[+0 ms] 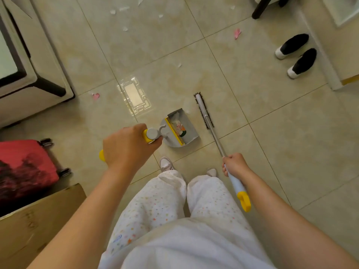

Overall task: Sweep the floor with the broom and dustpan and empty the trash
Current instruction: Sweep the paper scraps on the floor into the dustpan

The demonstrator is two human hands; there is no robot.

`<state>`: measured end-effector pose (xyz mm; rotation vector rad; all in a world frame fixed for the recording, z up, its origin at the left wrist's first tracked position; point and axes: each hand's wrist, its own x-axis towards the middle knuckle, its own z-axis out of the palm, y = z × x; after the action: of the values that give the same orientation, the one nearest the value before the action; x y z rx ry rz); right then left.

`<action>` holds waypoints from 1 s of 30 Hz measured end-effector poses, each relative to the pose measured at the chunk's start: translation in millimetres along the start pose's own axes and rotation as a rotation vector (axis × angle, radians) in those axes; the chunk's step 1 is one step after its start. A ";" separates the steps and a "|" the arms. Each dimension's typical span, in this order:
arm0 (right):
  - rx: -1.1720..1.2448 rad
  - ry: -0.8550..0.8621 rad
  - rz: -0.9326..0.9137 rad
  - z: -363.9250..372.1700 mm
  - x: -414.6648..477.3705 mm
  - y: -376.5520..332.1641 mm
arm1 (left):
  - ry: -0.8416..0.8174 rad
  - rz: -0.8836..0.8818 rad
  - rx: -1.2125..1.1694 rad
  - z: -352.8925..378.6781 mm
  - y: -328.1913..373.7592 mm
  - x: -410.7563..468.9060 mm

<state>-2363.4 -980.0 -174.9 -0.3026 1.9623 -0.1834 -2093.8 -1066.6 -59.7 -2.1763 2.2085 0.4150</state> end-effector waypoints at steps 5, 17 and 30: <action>-0.118 0.034 -0.041 6.1 25.3 -46.0 | -0.010 -0.061 0.003 2.4 -11.4 23.8; -0.280 -0.102 -0.088 31.6 76.2 -109.8 | 0.015 -0.100 0.052 4.9 17.3 86.2; -0.129 -0.271 -0.068 -23.7 52.7 -120.9 | 0.009 -0.178 0.033 -7.3 27.9 110.5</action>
<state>-2389.7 -1111.3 -179.5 -0.4545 1.6997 -0.0561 -2123.5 -1176.4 -69.1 -2.3355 1.9873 0.3610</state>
